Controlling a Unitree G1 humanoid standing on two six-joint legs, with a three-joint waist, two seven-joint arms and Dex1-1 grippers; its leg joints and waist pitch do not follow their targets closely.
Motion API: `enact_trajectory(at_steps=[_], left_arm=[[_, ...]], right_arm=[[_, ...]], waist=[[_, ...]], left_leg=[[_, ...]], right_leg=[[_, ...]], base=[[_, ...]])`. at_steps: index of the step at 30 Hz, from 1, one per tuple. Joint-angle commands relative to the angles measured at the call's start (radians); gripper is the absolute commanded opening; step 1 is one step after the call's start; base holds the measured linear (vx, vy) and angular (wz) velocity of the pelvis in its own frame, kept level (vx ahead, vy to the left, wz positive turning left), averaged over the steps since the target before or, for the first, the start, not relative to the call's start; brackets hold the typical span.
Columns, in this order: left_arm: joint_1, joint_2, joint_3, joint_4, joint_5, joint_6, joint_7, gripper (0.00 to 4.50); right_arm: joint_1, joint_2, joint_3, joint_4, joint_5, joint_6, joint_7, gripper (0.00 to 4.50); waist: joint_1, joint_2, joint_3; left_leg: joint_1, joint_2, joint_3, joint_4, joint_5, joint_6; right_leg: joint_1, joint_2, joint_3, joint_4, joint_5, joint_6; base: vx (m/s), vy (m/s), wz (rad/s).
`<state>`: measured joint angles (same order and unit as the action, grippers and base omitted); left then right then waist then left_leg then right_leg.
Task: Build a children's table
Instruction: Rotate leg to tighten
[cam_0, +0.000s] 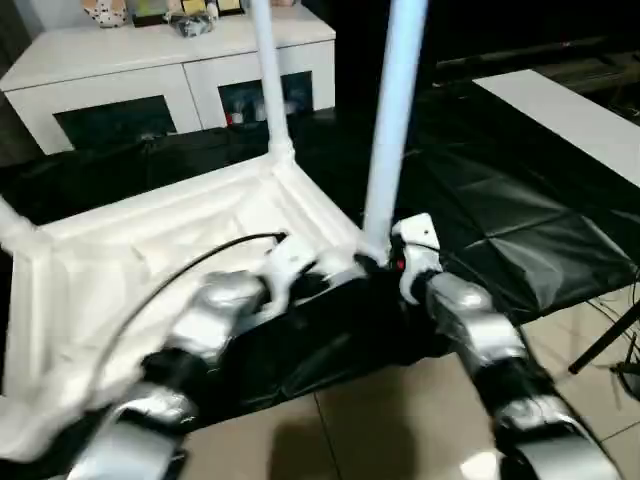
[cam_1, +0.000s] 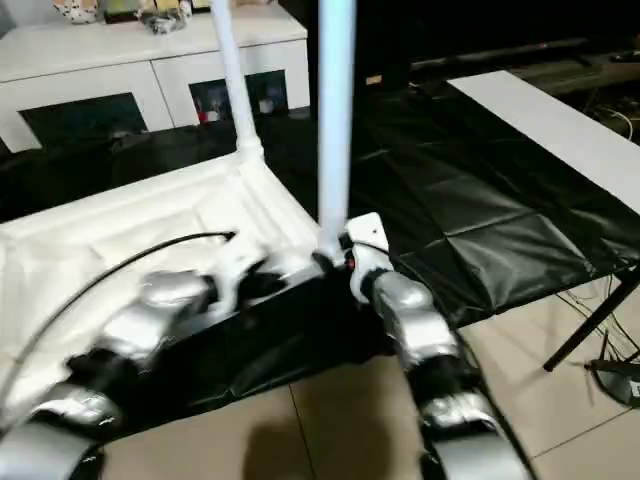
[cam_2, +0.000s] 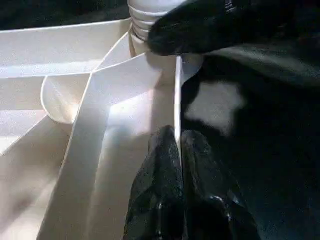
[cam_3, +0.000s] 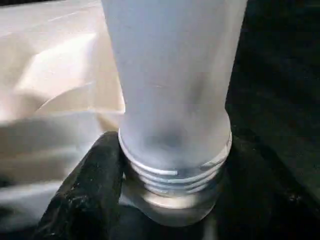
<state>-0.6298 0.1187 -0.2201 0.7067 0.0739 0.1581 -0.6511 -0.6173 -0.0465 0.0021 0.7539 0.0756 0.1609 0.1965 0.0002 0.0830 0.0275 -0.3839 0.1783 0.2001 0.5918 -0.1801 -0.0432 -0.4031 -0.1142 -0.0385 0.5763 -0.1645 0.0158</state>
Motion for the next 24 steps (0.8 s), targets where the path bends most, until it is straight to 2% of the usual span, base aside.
enact_trajectory(at_steps=[1, 3, 6, 7, 8, 10, 13, 14, 17, 18, 19, 20, 22, 23, 24], left_arm=[[-0.011, -0.065, 0.032, 0.022, -0.030, -0.007, 0.100, 0.00], [-0.012, -0.100, 0.020, 0.024, -0.026, -0.024, 0.117, 0.00], [-0.004, -0.107, 0.012, 0.019, -0.023, -0.026, 0.114, 0.00], [-0.003, -0.107, 0.011, 0.019, -0.022, -0.029, 0.112, 0.00], [0.002, -0.104, 0.015, 0.014, -0.025, -0.030, 0.103, 0.00], [0.011, -0.090, 0.024, 0.004, -0.035, -0.037, 0.076, 0.00], [0.030, -0.050, 0.022, -0.017, -0.043, -0.049, 0.009, 0.00], [0.036, -0.038, 0.017, -0.024, -0.046, -0.056, -0.015, 0.00], [0.054, -0.009, 0.008, -0.044, -0.054, -0.067, -0.074, 0.00], [0.070, 0.017, -0.002, -0.062, -0.060, -0.074, -0.123, 0.00], [0.075, 0.024, -0.005, -0.068, -0.062, -0.077, -0.138, 0.00], [0.088, 0.045, -0.007, -0.084, -0.069, -0.079, -0.175, 0.00], [0.115, 0.092, -0.014, -0.118, -0.080, -0.091, -0.260, 0.00], [0.123, 0.107, -0.016, -0.127, -0.083, -0.097, -0.287, 0.00], [0.146, 0.152, -0.027, -0.162, -0.101, -0.085, -0.370, 0.00]], right_arm=[[-0.017, 0.067, -0.036, 0.084, 0.053, 0.002, -0.076, 2.69], [-0.042, 0.094, -0.016, 0.127, 0.022, -0.024, -0.107, 2.69], [-0.042, 0.110, -0.024, 0.123, 0.036, -0.041, -0.071, 2.69], [-0.043, 0.114, -0.030, 0.121, 0.040, -0.046, -0.067, 3.04], [-0.042, 0.115, -0.033, 0.114, 0.040, -0.055, -0.054, 3.04], [-0.042, 0.104, -0.022, 0.104, 0.022, -0.077, -0.043, 3.41], [-0.041, 0.072, -0.004, 0.087, 0.005, -0.096, -0.011, 3.74], [-0.036, 0.062, 0.006, 0.074, 0.002, -0.095, 0.009, 3.74], [-0.016, 0.033, 0.035, 0.030, -0.009, -0.087, 0.073, 3.74], [0.006, 0.006, 0.056, -0.015, -0.016, -0.076, 0.128, 3.74], [0.014, -0.002, 0.060, -0.030, -0.017, -0.071, 0.143, 3.74], [0.034, -0.032, 0.079, -0.072, -0.019, -0.058, 0.194, 3.74], [0.079, -0.104, 0.118, -0.159, -0.021, -0.037, 0.317, 3.74], [0.093, -0.127, 0.130, -0.184, -0.022, -0.033, 0.354, 3.74], [0.129, -0.195, 0.162, -0.250, -0.010, -0.025, 0.470, 3.74]], waist=[[-0.003, -0.010, -0.053], [-0.002, -0.009, -0.055], [0.002, -0.015, -0.057], [0.003, -0.015, -0.058], [0.004, -0.015, -0.057], [0.003, -0.017, -0.056], [0.002, -0.018, -0.056], [0.002, -0.014, -0.058], [0.000, -0.016, -0.059], [0.001, -0.014, -0.060], [0.001, -0.016, -0.061], [0.004, -0.010, -0.061], [0.012, -0.014, -0.057], [0.016, -0.012, -0.059], [0.015, -0.010, -0.058]], left_leg=[[0.019, 0.031, -0.023, -0.086, -0.366, 0.003], [0.018, 0.032, -0.022, -0.085, -0.349, 0.014], [0.014, 0.031, -0.020, -0.081, -0.325, 0.040], [0.014, 0.032, -0.020, -0.081, -0.309, 0.050], [0.013, 0.032, -0.020, -0.081, -0.304, 0.057], [0.013, 0.033, -0.020, -0.082, -0.309, 0.059], [0.009, 0.033, -0.021, -0.083, -0.309, 0.062], [0.010, 0.034, -0.022, -0.082, -0.294, 0.064], [0.008, 0.034, -0.020, -0.079, -0.270, 0.079], [0.009, 0.034, -0.019, -0.077, -0.249, 0.088], [0.007, 0.035, -0.018, -0.075, -0.229, 0.097], [0.011, 0.036, -0.016, -0.074, -0.223, 0.102], [0.010, 0.038, -0.016, -0.076, -0.224, 0.104], [0.011, 0.041, -0.016, -0.075, -0.220, 0.102], [0.013, 0.043, -0.014, -0.076, -0.229, 0.100]], right_leg=[[0.028, -0.023, 0.012, -0.073, -0.306, -0.198], [0.030, -0.023, 0.011, -0.071, -0.276, -0.206], [0.035, -0.023, 0.010, -0.068, -0.238, -0.212], [0.036, -0.024, 0.010, -0.066, -0.227, -0.215], [0.036, -0.024, 0.010, -0.066, -0.229, -0.217], [0.036, -0.024, 0.009, -0.068, -0.249, -0.215], [0.037, -0.025, 0.009, -0.067, -0.262, -0.211], [0.039, -0.026, 0.009, -0.064, -0.243, -0.215], [0.041, -0.024, 0.008, -0.061, -0.196, -0.228], [0.042, -0.025, 0.008, -0.058, -0.171, -0.235], [0.044, -0.024, 0.007, -0.056, -0.147, -0.243], [0.042, -0.025, 0.008, -0.055, -0.142, -0.249], [0.047, -0.020, 0.006, -0.056, -0.151, -0.243], [0.047, -0.022, 0.007, -0.053, -0.145, -0.243], [0.042, -0.019, 0.007, -0.053, -0.144, -0.248]], base=[[0.000, 0.000, 0.00], [0.000, 0.000, 0.00], [0.000, 0.000, 0.00], [0.000, 0.000, 0.00], [0.000, 0.000, 0.00], [0.000, 0.000, 0.00], [0.000, 0.000, 0.00], [0.000, 0.000, 0.00], [0.000, 0.000, 0.00], [0.000, 0.000, 0.00], [0.000, 0.000, 0.00], [0.000, 0.000, 0.00], [0.000, 0.000, 0.00], [0.000, 0.000, 0.00], [0.000, 0.000, 0.00]])
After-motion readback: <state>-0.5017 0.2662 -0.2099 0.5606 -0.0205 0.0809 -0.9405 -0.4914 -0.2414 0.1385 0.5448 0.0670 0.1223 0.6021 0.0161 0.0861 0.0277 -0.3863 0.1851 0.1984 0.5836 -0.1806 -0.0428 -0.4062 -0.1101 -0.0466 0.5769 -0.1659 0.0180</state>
